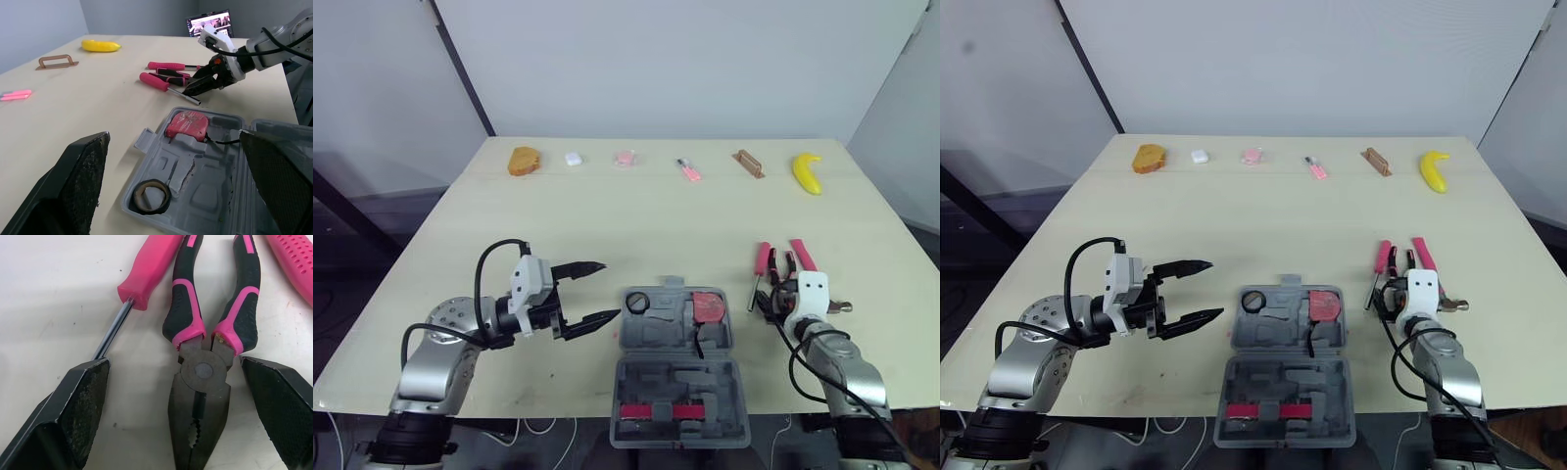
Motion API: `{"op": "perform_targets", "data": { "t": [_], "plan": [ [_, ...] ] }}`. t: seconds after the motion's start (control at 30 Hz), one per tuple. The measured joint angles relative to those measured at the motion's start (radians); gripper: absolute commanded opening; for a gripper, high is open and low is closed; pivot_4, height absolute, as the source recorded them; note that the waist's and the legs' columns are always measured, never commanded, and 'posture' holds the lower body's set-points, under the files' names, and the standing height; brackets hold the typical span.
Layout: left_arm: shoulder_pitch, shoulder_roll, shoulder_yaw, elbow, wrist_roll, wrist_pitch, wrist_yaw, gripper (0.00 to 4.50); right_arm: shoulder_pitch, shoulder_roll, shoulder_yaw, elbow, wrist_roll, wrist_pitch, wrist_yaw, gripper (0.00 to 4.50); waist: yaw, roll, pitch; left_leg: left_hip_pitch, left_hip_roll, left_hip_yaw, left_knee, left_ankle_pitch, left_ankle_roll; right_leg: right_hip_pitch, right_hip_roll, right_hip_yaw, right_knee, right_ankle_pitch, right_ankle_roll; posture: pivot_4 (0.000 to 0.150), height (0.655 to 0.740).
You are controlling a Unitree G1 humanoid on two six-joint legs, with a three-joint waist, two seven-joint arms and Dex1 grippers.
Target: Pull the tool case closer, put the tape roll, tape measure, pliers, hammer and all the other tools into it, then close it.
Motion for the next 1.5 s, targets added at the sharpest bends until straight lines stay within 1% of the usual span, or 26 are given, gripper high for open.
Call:
{"op": "perform_targets", "data": {
  "t": [0.03,0.07,0.13,0.17,0.2,0.23,0.27,0.57,0.7,0.77,0.87,1.07,1.2,1.23,1.27,1.3,1.43,1.5],
  "plan": [
    [-0.001,0.0,0.0,-0.009,-0.004,0.003,0.0,4.5,-0.001,0.006,-0.004,0.0,0.0,0.0,-0.009,3.73,0.0,0.0,0.0,0.0,0.0,0.0,0.0,0.0,0.0,0.0,0.0,0.0,0.0,0.0,0.0,0.15,0.74],
    [-0.002,0.0,0.0,-0.02,-0.012,0.006,0.0,4.5,-0.001,0.009,-0.008,0.0,0.0,0.0,-0.018,3.19,0.0,0.0,0.0,0.0,0.0,0.0,0.0,0.0,0.0,0.0,0.0,0.0,0.0,0.0,0.0,0.15,0.74],
    [-0.005,0.0,0.0,-0.024,-0.015,0.014,0.002,4.5,-0.001,0.01,-0.009,0.001,-0.002,0.0,-0.023,2.49,-0.001,0.0,0.0,0.0,0.0,0.0,0.0,0.0,0.0,0.0,0.0,0.0,0.0,0.0,0.0,0.15,0.74],
    [-0.005,0.0,0.0,-0.027,-0.017,0.02,0.003,4.5,-0.001,0.01,-0.01,0.002,-0.006,-0.001,-0.029,1.99,-0.002,0.0,0.0,0.0,0.0,0.0,0.0,0.0,0.0,0.0,0.0,0.0,0.0,0.0,0.0,0.15,0.74],
    [-0.005,0.0,0.0,-0.03,-0.019,0.024,0.004,4.5,-0.001,0.009,-0.01,0.003,-0.01,-0.001,-0.032,1.62,-0.002,0.0,0.0,0.0,0.0,0.0,0.0,0.0,0.0,0.0,0.0,0.0,0.0,0.0,0.0,0.15,0.74],
    [-0.005,-0.002,0.0,-0.037,-0.022,0.028,0.004,4.5,-0.001,0.006,-0.01,0.006,-0.015,-0.003,-0.035,1.02,-0.002,0.0,0.0,0.0,0.0,0.0,0.0,0.0,0.0,0.0,0.0,0.0,0.0,0.0,0.0,0.15,0.74],
    [-0.006,-0.003,0.0,-0.04,-0.023,0.031,0.004,4.5,-0.001,0.002,-0.007,0.006,-0.017,-0.003,-0.035,0.94,-0.003,0.0,0.0,0.0,0.0,0.0,0.0,0.0,0.0,0.0,0.0,0.001,0.0,0.0,0.0,0.15,0.74],
    [-0.016,-0.006,-0.001,-0.053,-0.031,0.046,0.002,4.5,0.0,0.001,0.001,-0.005,-0.034,0.001,-0.042,0.94,-0.002,0.0,0.0,0.0,0.0,0.0,0.0,0.0,0.0,0.0,0.0,0.001,0.0,0.0,0.0,0.15,0.74],
    [-0.026,-0.007,-0.007,-0.053,-0.032,0.048,0.0,4.5,0.006,-0.002,0.0,-0.063,-0.031,0.027,-0.049,0.94,-0.001,0.002,0.001,0.0,0.0,0.0,0.0,0.0,0.0,0.0,0.0,0.001,0.0,0.0,0.0,0.15,0.74],
    [-0.028,-0.008,-0.01,-0.056,-0.034,0.054,-0.002,4.5,0.019,-0.024,-0.003,-0.132,-0.018,0.05,-0.035,0.94,-0.001,0.002,0.002,0.0,0.0,0.0,0.0,0.0,0.0,0.0,0.0,0.001,0.0,0.0,0.0,0.15,0.74],
    [-0.029,-0.008,-0.011,-0.056,-0.038,0.06,-0.003,4.5,0.02,-0.035,-0.015,-0.173,-0.01,0.065,-0.027,0.94,-0.001,0.002,0.002,0.0,0.0,0.0,0.0,0.0,0.0,0.0,0.0,0.0,0.0,0.0,0.0,0.15,0.74],
    [-0.036,-0.005,-0.022,-0.056,-0.055,0.069,-0.024,4.5,0.068,-0.171,-0.016,-0.31,0.099,0.133,0.158,0.94,0.0,0.003,0.003,0.0,0.0,0.0,0.0,0.0,0.0,0.0,0.0,0.001,0.0,0.0,0.0,0.15,0.74],
    [-0.053,0.025,-0.027,-0.054,-0.062,0.069,-0.074,4.5,0.078,-0.352,0.005,-0.4,0.2,0.158,0.379,0.94,0.0,0.003,0.004,0.0,0.0,0.0,0.0,0.0,0.0,0.0,0.001,0.0,0.0,0.0,0.0,0.15,0.74],
    [-0.058,0.034,-0.027,-0.053,-0.063,0.068,-0.086,4.5,0.077,-0.39,0.021,-0.411,0.214,0.159,0.427,0.94,0.0,0.003,0.004,0.0,0.0,0.0,0.0,0.0,0.0,0.0,0.001,0.0,0.0,0.0,0.0,0.15,0.74],
    [-0.06,0.036,-0.027,-0.053,-0.063,0.068,-0.09,4.5,0.077,-0.402,0.027,-0.415,0.218,0.16,0.442,0.94,0.0,0.003,0.004,0.0,0.0,0.0,0.0,0.0,0.0,0.0,0.001,0.0,0.0,0.0,0.0,0.15,0.74],
    [-0.064,0.046,-0.027,-0.048,-0.064,0.066,-0.109,4.5,0.075,-0.447,0.061,-0.427,0.23,0.164,0.498,0.94,0.0,0.003,0.004,0.0,0.0,0.0,0.0,0.0,0.0,0.0,0.001,0.0,0.0,0.0,0.0,0.15,0.74],
    [-0.059,0.085,-0.023,-0.013,-0.067,0.048,-0.173,4.5,0.038,-0.56,0.19,-0.455,0.233,0.17,0.632,0.94,-0.001,0.002,0.006,0.0,0.0,0.0,0.0,0.0,0.0,0.0,0.001,0.0,-0.001,0.0,0.0,0.15,0.74],
    [-0.046,0.109,-0.013,-0.001,-0.068,0.036,-0.205,4.5,0.003,-0.591,0.251,-0.47,0.224,0.167,0.679,0.94,-0.001,0.001,0.007,0.0,0.0,0.0,0.0,0.0,0.0,0.0,0.001,0.0,-0.001,0.0,0.0,0.15,0.74]
  ]
}}
